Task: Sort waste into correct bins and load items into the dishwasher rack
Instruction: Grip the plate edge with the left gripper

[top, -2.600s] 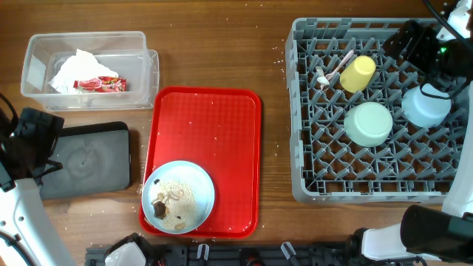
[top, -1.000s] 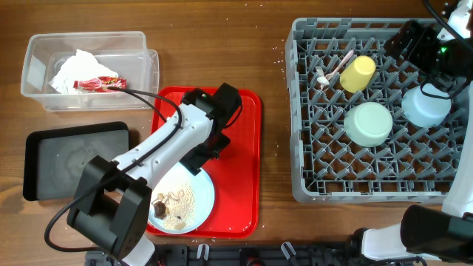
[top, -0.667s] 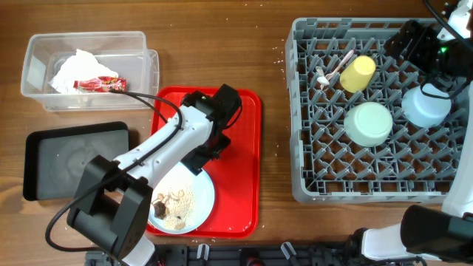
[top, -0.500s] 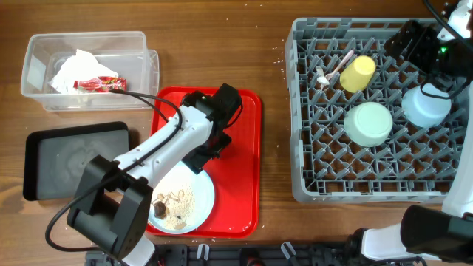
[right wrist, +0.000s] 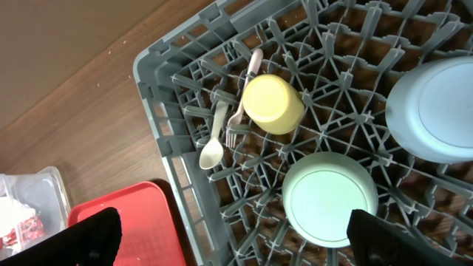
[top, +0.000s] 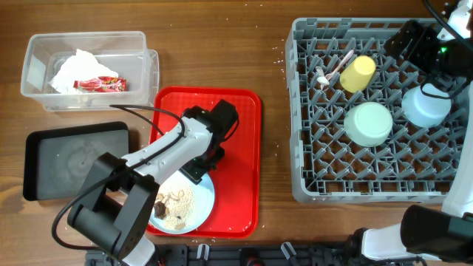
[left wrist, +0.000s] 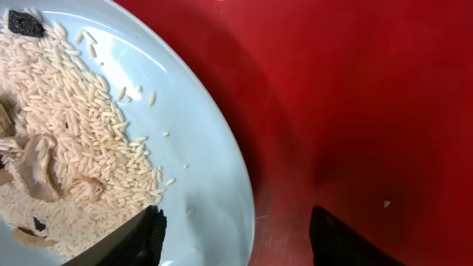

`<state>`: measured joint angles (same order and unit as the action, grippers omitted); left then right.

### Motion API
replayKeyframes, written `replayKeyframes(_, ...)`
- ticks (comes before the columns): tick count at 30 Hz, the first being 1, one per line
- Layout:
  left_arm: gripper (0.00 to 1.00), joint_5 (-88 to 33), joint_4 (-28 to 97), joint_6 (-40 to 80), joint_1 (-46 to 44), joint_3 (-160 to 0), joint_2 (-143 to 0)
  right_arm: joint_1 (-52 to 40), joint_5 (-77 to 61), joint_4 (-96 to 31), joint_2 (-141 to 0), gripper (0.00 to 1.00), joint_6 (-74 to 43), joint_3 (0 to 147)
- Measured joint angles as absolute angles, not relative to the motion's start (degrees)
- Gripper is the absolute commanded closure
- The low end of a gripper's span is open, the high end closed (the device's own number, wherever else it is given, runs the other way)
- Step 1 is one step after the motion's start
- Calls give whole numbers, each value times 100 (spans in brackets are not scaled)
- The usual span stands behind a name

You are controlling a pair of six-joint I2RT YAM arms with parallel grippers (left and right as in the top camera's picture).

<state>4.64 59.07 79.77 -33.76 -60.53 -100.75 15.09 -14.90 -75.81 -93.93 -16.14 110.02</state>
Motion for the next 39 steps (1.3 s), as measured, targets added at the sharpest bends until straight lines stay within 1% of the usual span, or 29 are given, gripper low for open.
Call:
replayKeyframes(3, 48, 467, 5625, 8029, -3404, -6031, -10073, 1509, -1487, -7579, -9393, 0, -1614, 11002)
replayKeyframes(8, 49, 469, 5588, 8036, -3415, -6031, -10110, 1509, -1490, -7581, -9393, 0, -1614, 11002)
replayKeyframes(11, 53, 469, 5590, 8049, -3415, -6031, -10267, 1509, -1490, -7581, -9393, 0, -1614, 11002)
replayKeyframes(12, 56, 469, 5590, 8051, -3415, -6031, -10298, 1509, -1487, -7581, -9393, 0, -1614, 11002)
replayKeyframes(13, 66, 467, 5590, 8051, -3415, -6031, -10322, 1509, -1490, -7579, -9393, 0, -1614, 11002)
replayKeyframes(14, 72, 467, 5588, 8055, -3415, -6031, -10322, 1509, -1490, -7581, -9393, 0, -1614, 11002)
replayKeyframes(16, 81, 471, 5590, 8088, -3415, -6031, -10324, 1509, -1490, -7581, -9393, 0, -1614, 11002)
replayKeyframes(17, 87, 475, 5590, 8095, -3415, -6031, -10324, 1509, -1490, -7581, -9393, 0, -1614, 11002)
replayKeyframes(18, 90, 469, 5590, 8103, -3415, -6031, -10324, 1509, -1490, -7581, -9393, 0, -1614, 11002)
replayKeyframes(19, 96, 467, 5594, 8084, -3415, -6031, -10324, 1509, -1490, -7581, -9391, 0, -1614, 11002)
replayKeyframes(33, 96, 464, 5714, 8112, -3415, -6031, -10324, 1509, -1487, -7581, -9393, 0, -1614, 11002)
replayKeyframes(39, 96, 471, 6222, 8086, -3415, -6276, -10324, 1509, -1490, -7581, -9391, 0, -1614, 11002)
